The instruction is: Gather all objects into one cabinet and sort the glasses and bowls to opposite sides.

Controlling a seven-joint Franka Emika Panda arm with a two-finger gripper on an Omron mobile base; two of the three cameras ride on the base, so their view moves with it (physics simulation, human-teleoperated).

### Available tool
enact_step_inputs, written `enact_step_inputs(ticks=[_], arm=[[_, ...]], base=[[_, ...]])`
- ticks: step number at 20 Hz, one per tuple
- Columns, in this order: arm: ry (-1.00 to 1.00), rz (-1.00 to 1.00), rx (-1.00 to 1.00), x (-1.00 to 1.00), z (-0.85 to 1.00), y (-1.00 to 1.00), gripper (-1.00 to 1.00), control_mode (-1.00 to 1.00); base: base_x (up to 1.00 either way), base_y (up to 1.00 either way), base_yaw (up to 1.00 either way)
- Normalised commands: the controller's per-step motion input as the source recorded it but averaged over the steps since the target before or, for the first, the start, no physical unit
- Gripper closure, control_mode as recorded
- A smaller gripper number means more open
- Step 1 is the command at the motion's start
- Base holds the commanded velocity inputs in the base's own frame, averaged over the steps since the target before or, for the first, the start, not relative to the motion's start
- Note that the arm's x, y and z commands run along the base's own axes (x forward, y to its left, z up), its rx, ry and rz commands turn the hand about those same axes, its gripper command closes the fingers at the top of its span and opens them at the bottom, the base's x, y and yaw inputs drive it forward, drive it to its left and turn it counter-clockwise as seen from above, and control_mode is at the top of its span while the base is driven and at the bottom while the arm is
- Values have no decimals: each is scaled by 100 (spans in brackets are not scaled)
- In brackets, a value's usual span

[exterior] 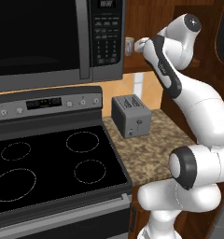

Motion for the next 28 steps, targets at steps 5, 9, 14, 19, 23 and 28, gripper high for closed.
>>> enact_step_inputs(ticks=[5, 9, 14, 19, 23, 28], arm=[[2, 3, 1, 35, 0, 1, -100, -100], [2, 3, 2, 44, 0, 0, -100, -100], [-1, 16, 1, 29, 0, -1, -100, -100], [-11, 19, 0, 10, 0, -5, -100, -100], [-12, 11, 0, 11, 0, -12, -100, -100], [-9, 2, 0, 12, -5, -5, -100, -100]], base=[[0, 0, 0], [0, 0, 0], [0, 0, 0], [0, 0, 0], [0, 0, 0], [0, 0, 0]])
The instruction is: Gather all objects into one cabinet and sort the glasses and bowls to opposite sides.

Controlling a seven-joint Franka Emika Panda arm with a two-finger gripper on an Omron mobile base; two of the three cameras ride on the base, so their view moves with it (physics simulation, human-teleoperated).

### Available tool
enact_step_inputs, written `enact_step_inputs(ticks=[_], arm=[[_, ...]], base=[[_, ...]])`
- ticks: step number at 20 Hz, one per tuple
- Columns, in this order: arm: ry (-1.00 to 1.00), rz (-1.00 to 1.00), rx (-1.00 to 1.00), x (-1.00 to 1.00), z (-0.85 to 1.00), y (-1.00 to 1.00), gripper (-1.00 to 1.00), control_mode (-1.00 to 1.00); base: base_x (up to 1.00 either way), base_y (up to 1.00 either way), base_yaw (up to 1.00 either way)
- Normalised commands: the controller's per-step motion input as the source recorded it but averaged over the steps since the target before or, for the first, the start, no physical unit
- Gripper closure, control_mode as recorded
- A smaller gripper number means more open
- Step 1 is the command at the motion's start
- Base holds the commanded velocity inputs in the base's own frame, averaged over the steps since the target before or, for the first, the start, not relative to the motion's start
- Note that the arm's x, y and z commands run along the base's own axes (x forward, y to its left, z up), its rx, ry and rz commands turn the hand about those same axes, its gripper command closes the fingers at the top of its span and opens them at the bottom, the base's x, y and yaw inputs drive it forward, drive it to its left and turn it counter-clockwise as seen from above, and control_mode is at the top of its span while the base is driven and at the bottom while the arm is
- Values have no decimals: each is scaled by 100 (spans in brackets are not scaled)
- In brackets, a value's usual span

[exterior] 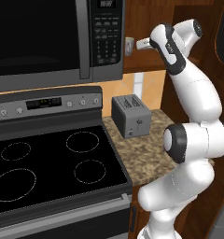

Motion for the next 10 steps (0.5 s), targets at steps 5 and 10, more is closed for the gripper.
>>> enact_step_inputs(ticks=[5, 10], arm=[[-2, 0, 0, 13, -5, 0, -100, -100], [0, 0, -1, 6, -1, 3, -100, -100]], base=[[0, 0, 0], [0, 0, 0]])
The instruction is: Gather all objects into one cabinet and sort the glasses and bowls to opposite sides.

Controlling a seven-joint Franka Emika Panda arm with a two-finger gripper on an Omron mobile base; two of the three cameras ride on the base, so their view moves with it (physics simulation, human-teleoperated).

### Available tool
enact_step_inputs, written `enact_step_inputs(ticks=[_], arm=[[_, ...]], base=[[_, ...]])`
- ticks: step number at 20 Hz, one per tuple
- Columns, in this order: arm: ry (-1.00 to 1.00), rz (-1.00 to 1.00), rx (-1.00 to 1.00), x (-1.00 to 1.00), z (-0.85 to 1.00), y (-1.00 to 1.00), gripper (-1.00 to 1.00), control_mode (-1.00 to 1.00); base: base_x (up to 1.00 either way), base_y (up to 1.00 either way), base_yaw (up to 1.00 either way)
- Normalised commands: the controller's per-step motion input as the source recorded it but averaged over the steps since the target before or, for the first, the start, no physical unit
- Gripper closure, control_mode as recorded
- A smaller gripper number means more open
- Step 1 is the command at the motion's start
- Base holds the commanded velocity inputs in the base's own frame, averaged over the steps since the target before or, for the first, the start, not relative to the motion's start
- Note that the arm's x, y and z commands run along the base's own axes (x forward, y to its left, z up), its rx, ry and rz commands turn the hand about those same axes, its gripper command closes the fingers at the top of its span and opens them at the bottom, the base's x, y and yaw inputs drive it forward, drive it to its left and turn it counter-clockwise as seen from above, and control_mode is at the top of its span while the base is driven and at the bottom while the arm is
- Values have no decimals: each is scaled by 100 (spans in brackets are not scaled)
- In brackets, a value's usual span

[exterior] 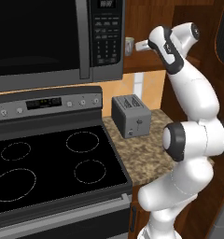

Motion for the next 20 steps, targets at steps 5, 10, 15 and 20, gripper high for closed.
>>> enact_step_inputs(ticks=[5, 10, 15, 20], arm=[[0, 0, -1, 12, 0, 20, -100, -100], [0, 0, -3, 32, -2, 13, -100, -100], [0, 0, -2, 39, -8, 0, -100, -100], [0, 0, -1, 41, -7, 0, -100, -100]], base=[[0, 0, 0], [0, 0, 0], [0, 0, 0], [0, 0, 0]])
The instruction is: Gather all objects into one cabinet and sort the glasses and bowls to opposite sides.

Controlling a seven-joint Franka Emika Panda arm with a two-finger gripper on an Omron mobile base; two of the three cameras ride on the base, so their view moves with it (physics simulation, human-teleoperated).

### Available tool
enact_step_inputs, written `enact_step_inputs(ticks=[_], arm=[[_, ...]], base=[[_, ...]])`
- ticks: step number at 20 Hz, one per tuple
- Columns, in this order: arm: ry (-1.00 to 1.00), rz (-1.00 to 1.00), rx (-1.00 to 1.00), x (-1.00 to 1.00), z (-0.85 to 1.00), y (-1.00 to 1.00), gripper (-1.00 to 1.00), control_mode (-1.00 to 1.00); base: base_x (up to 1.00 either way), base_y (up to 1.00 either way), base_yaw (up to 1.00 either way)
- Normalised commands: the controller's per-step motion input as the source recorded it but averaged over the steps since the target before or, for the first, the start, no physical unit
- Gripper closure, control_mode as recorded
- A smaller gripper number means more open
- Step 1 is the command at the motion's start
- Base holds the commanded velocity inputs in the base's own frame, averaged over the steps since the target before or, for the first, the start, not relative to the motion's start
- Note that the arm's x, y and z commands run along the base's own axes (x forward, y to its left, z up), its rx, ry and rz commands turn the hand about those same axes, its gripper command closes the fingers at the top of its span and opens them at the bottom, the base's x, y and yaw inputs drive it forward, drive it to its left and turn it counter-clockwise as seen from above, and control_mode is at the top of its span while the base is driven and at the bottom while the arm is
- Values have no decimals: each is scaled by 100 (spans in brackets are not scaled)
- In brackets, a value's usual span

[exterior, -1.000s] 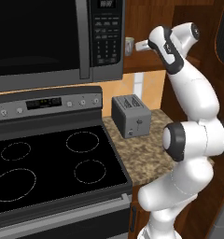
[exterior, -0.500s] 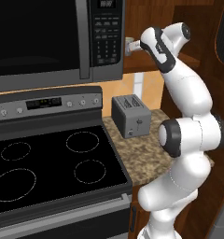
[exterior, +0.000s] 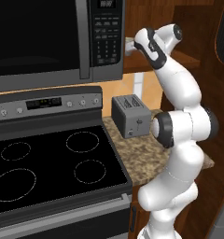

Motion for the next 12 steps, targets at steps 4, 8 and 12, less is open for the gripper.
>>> enact_step_inputs(ticks=[4, 8, 12], arm=[[0, 0, 0, 27, 0, 5, -100, -100], [0, 0, -1, 29, -6, 0, -100, -100], [0, 0, -3, 13, -8, 9, 100, -100]], base=[[0, 0, 0], [0, 0, 0], [0, 0, 0]])
